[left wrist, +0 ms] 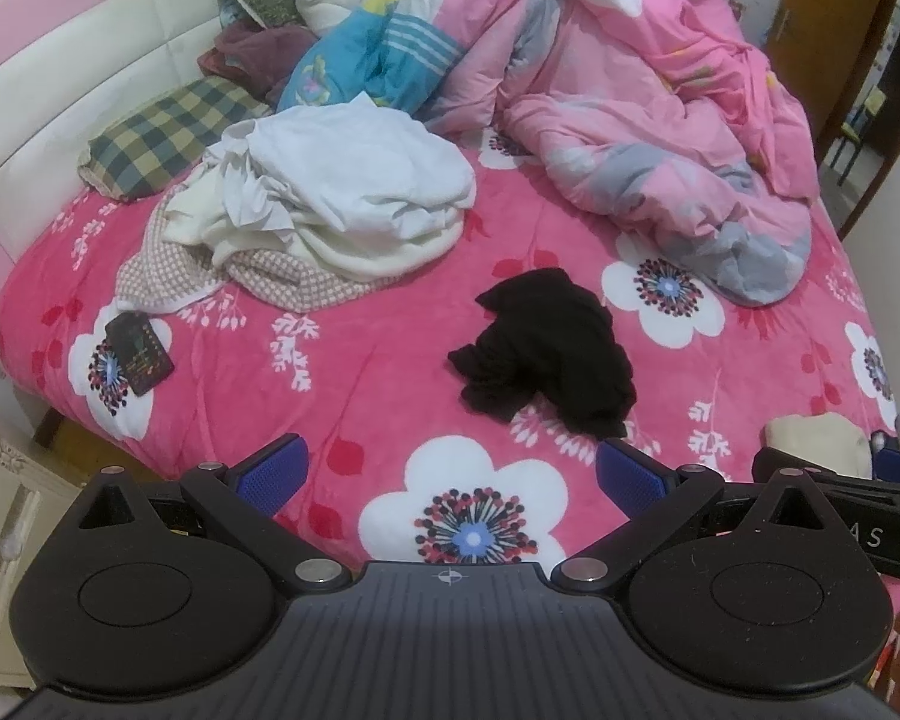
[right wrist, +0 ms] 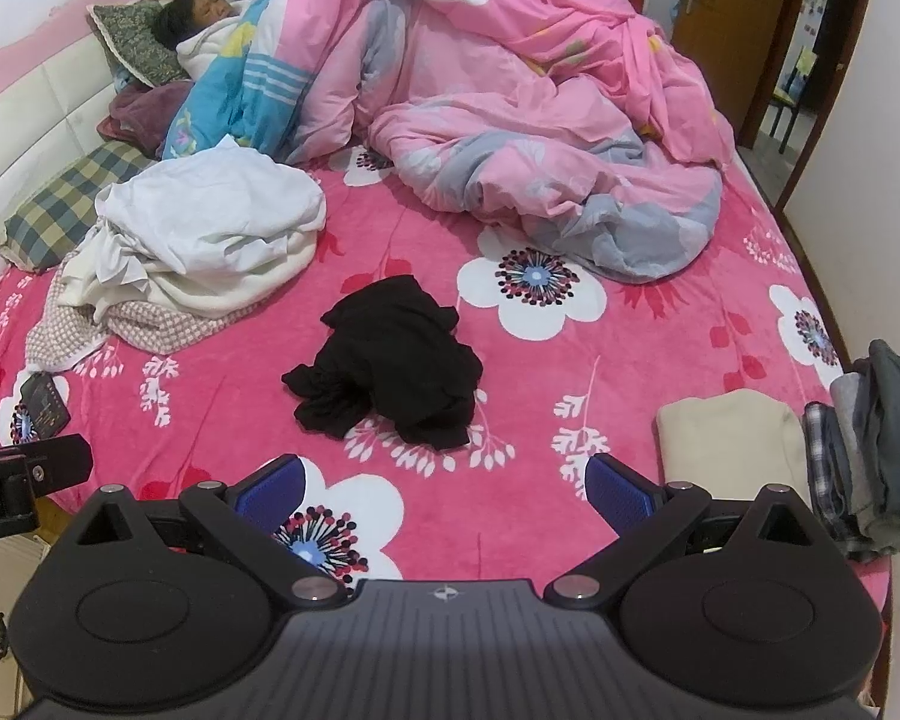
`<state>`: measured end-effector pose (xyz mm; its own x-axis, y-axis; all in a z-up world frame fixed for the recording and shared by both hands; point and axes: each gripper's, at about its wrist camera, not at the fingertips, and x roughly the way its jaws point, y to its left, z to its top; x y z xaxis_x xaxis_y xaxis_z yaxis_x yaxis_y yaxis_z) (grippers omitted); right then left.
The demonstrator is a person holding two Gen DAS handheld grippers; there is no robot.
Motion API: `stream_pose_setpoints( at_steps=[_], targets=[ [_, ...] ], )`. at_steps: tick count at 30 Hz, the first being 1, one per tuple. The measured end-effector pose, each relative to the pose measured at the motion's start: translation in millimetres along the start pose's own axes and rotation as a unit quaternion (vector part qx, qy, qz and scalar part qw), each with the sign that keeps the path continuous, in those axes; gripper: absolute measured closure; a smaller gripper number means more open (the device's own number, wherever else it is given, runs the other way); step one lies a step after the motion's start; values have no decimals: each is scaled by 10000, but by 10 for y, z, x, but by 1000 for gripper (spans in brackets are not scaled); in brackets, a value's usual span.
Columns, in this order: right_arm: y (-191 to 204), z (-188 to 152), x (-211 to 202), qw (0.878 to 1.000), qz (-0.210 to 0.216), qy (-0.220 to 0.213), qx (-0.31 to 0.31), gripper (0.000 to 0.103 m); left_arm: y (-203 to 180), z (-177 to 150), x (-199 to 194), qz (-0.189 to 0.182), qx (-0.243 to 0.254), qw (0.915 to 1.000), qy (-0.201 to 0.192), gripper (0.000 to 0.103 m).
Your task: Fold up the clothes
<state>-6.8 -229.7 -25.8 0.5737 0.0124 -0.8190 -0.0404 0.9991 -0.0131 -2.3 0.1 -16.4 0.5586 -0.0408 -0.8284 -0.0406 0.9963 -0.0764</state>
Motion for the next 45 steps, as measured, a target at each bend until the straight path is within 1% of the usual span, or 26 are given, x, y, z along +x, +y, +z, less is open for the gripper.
stream_pose_setpoints(
  at_steps=[13,18,22,28,32,36,40,43,45],
  targets=[
    [83,87,77,10000,-63,4,58,1,89,94,97,-46,-2,10000,42,0],
    [111,129,119,9998,-52,-41,193,1,154,156,185,-87,12,9999,51,0],
    [89,177,160,9993,-4,-97,365,1,224,224,251,-186,46,9997,-120,0],
    [114,232,289,9989,-156,-95,442,1,375,311,410,-394,20,9986,-353,0],
    [161,268,377,9985,-281,-159,441,1,493,364,590,-521,46,9972,-539,0],
    [176,304,443,9985,-303,-351,296,1,592,455,830,-621,44,9962,-612,0],
    [183,393,679,9992,-160,-369,87,1,653,586,1113,-549,-126,9969,-541,0],
    [158,480,924,9991,59,-429,-8,2,678,660,1304,-320,-237,9978,-525,0],
    [122,556,1167,9984,249,-499,-51,3,673,690,1447,-69,-229,9982,-555,0]
  ],
)
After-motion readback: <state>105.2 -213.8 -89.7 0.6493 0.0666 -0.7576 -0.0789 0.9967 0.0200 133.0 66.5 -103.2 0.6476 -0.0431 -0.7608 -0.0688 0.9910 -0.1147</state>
